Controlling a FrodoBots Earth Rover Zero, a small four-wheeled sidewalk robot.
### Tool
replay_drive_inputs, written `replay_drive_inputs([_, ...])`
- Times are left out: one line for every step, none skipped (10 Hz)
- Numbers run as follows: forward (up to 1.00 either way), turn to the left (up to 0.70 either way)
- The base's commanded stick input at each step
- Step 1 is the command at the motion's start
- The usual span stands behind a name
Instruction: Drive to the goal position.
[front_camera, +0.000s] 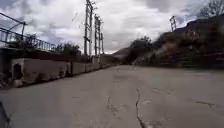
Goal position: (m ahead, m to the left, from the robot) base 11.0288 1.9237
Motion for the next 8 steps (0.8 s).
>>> replay_drive_inputs([0.70,0.00])
replay_drive_inputs([0.70,0.00])
replay_drive_inputs([0.70,0.00])
replay_drive_inputs([0.70,0.00])
replay_drive_inputs([0.70,0.00])
replay_drive_inputs([0.70,0.00])
replay_drive_inputs([0.70,0.00])
replay_drive_inputs([0.70,0.00])
